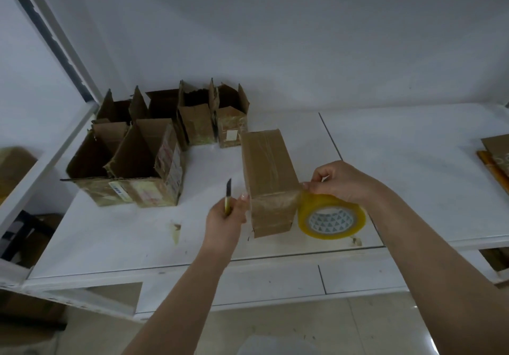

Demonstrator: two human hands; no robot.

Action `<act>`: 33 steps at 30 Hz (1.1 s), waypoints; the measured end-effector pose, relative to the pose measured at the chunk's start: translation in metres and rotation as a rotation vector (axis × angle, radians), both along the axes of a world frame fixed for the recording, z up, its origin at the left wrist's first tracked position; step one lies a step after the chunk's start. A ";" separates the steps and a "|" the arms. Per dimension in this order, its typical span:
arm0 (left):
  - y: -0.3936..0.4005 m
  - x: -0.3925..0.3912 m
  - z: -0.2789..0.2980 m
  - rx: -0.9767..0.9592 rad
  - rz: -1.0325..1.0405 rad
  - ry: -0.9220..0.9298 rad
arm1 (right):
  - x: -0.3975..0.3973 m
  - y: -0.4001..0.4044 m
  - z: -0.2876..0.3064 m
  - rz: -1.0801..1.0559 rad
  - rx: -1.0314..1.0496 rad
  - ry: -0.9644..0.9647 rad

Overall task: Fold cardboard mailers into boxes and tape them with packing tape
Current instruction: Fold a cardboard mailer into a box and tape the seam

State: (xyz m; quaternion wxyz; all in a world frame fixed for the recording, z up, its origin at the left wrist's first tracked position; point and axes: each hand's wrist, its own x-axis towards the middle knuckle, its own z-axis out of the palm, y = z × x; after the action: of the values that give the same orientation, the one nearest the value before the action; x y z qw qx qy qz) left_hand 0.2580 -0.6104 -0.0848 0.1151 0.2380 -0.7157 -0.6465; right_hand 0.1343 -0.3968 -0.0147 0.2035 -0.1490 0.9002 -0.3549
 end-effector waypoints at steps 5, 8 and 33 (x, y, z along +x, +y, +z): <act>0.021 -0.001 -0.008 0.190 -0.070 -0.202 | 0.001 0.000 -0.005 -0.015 -0.041 -0.018; 0.015 -0.002 -0.006 0.149 -0.086 -0.185 | 0.002 0.000 -0.005 -0.023 -0.049 -0.020; 0.009 -0.089 0.096 -0.531 -0.787 -0.045 | 0.036 0.004 -0.012 0.053 -0.417 -0.317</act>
State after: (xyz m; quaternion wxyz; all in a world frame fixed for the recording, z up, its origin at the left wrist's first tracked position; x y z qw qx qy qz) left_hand 0.1693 -0.6018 0.0107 -0.0973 -0.0747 -0.8944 -0.4302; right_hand 0.1704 -0.3927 -0.0270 0.3160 -0.1536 0.7604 -0.5462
